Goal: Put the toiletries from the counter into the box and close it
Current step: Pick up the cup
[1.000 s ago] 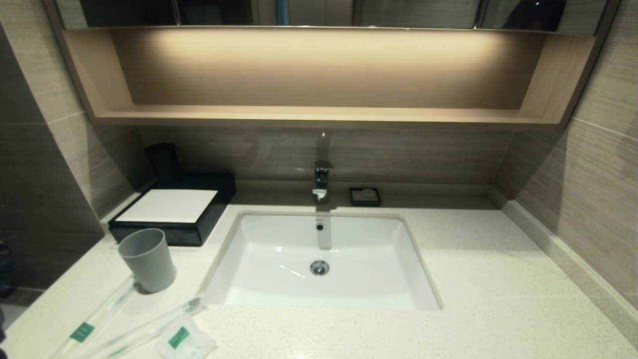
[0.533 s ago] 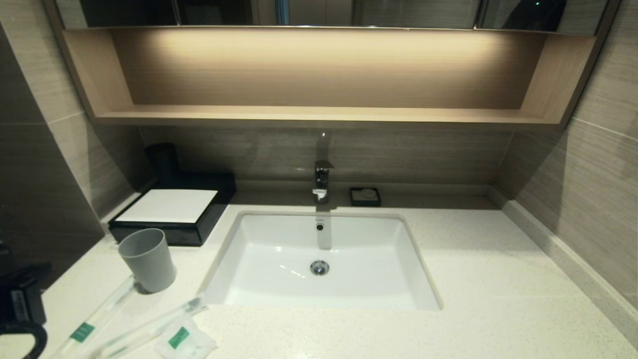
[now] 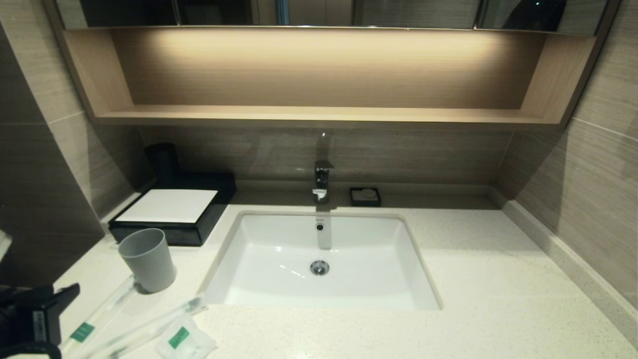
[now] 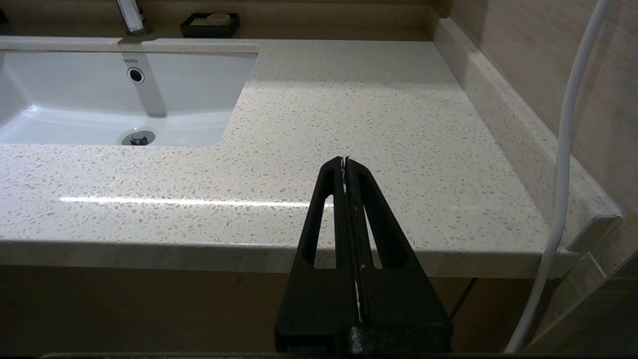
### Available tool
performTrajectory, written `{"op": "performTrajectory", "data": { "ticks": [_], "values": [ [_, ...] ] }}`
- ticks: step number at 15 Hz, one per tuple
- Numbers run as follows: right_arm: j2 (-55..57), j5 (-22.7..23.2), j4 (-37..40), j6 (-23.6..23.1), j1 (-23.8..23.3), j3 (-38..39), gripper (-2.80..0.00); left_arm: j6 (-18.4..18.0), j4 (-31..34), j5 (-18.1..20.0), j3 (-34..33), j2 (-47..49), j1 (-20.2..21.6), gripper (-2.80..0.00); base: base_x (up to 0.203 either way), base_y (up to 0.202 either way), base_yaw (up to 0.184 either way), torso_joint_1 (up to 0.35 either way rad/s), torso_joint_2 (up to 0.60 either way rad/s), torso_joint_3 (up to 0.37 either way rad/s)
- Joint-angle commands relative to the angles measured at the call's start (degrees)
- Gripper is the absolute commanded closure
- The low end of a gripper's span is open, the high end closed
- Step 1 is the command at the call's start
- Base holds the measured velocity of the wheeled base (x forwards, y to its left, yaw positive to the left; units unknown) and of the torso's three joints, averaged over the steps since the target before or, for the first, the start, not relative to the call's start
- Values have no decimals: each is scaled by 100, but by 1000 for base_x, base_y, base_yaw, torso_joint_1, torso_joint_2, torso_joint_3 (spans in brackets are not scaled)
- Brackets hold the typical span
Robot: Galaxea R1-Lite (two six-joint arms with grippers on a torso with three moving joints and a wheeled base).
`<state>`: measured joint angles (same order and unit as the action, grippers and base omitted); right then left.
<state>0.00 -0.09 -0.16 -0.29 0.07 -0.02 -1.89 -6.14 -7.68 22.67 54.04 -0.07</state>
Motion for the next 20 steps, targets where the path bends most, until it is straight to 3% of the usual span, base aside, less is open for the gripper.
{"op": "performTrajectory", "data": {
  "ticks": [1, 5, 7, 12, 20],
  "values": [
    [0, 1, -2, -6, 1, 11, 0, 15, -12, 12, 3, 51, 26, -280, 0, 0, 0, 0, 0, 0],
    [0, 1, -2, -1, 1, 6, 0, 62, -57, 8, 57, 456, 48, -280, 0, 0, 0, 0, 0, 0],
    [0, 1, -2, 1, 1, 11, 0, 113, -62, 23, 71, 548, 259, -280, 0, 0, 0, 0, 0, 0],
    [0, 1, -2, -1, 1, 7, 0, 220, -210, 632, 70, 1063, 672, -280, 0, 0, 0, 0, 0, 0],
    [0, 1, -2, 3, 1, 11, 0, 207, -707, 684, -16, 1874, 669, -280, 0, 0, 0, 0, 0, 0]
  ]
}}
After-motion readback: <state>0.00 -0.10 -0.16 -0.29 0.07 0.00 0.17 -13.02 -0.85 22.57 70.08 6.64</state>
